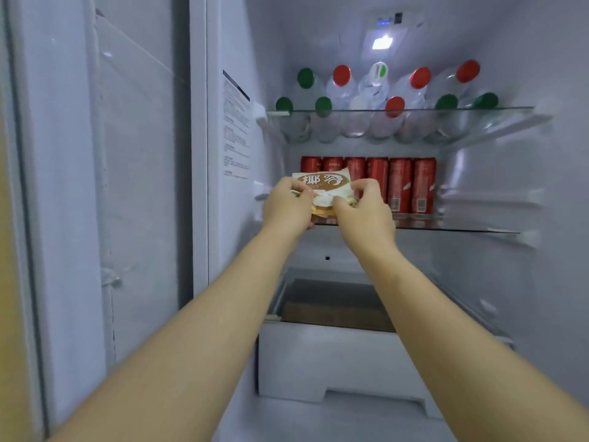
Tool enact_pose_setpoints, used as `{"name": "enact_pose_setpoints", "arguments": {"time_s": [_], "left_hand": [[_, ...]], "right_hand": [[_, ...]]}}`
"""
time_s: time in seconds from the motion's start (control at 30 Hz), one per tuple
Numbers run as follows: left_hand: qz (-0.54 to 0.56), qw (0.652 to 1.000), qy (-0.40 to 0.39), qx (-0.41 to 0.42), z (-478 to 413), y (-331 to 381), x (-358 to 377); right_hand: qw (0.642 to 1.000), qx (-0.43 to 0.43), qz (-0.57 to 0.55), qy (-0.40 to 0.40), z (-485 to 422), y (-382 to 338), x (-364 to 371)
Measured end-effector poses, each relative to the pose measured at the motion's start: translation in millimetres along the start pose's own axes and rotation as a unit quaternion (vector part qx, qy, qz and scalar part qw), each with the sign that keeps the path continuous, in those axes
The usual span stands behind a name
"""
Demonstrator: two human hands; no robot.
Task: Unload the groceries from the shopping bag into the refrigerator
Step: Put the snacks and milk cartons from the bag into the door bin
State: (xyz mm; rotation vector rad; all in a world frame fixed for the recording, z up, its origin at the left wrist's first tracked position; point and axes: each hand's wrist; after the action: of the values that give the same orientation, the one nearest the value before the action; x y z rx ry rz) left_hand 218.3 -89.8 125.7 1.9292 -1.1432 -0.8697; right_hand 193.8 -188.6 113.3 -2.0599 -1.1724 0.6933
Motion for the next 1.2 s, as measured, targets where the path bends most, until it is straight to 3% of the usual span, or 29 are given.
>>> {"name": "enact_pose_setpoints", "arguments": {"time_s": [0.13,0.3,0.43,0.57,0.77,1.0,1.1,1.2], "left_hand": [[-0.132,0.991,-0.028,0.008,-39.9,-6.2,10.0],[-0.312,0.944,-0.109,0.019,-71.7,-16.7,18.8],[-0.387,0.917,-0.097,0.021,-84.9,-26.4,20.8],[-0.424,0.902,-0.07,0.035,-90.6,-34.6,20.3],[-0.519,0.851,-0.02,0.082,-81.8,-30.4,27.7],[-0.588,0.799,-0.079,0.097,-91.7,-35.2,24.6],[-0.591,0.792,-0.117,0.097,-87.9,-37.2,20.8],[-0.578,0.801,-0.111,0.112,-76.1,-34.6,16.9]], "right_hand": [[0.993,0.01,0.117,-0.026,-29.7,8.1,19.1],[0.969,0.045,0.23,-0.073,-59.3,29.7,35.9],[0.947,0.059,0.297,-0.106,-69.0,33.4,41.4],[0.927,0.006,0.352,-0.129,-71.6,39.7,44.5],[0.924,-0.01,0.358,-0.135,-74.3,45.9,44.9],[0.917,-0.05,0.376,-0.124,-73.6,54.8,46.0],[0.913,-0.063,0.382,-0.127,-67.1,53.0,42.7],[0.934,-0.084,0.335,-0.092,-55.3,48.9,32.8]]}}
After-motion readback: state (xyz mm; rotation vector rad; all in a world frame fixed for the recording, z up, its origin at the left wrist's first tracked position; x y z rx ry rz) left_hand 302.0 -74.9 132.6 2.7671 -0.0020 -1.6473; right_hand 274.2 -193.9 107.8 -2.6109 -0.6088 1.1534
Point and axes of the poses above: each hand's wrist, its own z-axis away from the middle knuckle, its own x-axis out of the palm, y = z × x, and after that the axes turned 11 degrees about -z, right-handed
